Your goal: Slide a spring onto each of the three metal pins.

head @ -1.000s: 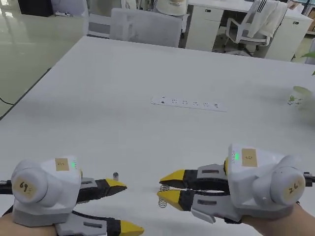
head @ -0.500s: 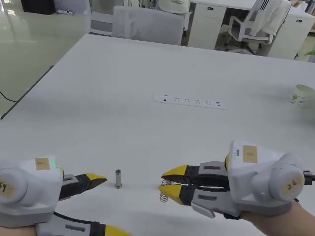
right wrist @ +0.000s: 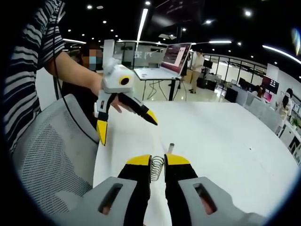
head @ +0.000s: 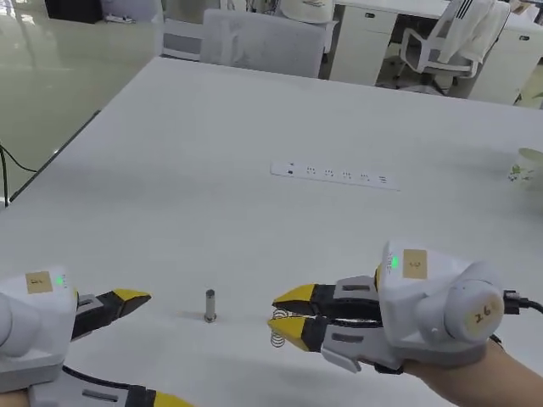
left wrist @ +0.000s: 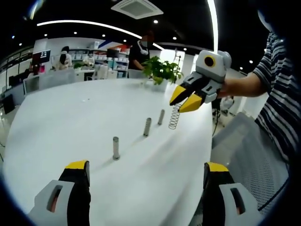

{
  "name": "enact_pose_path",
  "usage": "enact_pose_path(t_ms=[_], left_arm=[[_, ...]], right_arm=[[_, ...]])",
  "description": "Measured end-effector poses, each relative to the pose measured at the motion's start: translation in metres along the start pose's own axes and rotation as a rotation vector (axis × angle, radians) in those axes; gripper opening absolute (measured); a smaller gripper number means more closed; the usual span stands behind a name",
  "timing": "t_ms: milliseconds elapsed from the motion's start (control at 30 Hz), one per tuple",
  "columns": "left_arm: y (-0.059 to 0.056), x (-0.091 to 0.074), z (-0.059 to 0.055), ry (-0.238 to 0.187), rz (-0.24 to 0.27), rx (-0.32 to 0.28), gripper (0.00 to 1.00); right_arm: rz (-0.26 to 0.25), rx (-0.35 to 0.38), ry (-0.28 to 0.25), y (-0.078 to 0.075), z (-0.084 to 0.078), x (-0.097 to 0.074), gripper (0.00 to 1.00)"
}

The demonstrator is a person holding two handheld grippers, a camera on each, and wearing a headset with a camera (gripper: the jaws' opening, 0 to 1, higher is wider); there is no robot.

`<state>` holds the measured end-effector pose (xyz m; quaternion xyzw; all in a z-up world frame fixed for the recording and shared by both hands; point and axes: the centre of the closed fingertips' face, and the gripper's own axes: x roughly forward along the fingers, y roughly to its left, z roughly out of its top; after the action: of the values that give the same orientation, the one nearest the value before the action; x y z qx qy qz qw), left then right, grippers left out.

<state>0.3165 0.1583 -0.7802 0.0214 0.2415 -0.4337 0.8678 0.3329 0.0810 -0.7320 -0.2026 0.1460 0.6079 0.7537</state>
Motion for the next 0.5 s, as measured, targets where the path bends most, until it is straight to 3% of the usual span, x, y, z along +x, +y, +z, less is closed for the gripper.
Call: enact_pose_path(t_ms=[267, 500], left_arm=[[0.001, 0.000, -0.001, -0.008, -0.001, -0.001, 0.98], [0.003, 0.000, -0.002, -0.016, -0.001, -0.010, 0.98]], right_arm=[[0.002, 0.004, -0.009, -0.004, 0.008, 0.017, 0.07], [-0.013, 0.026, -0.028, -0.019, 0.019, 0.037, 0.07]])
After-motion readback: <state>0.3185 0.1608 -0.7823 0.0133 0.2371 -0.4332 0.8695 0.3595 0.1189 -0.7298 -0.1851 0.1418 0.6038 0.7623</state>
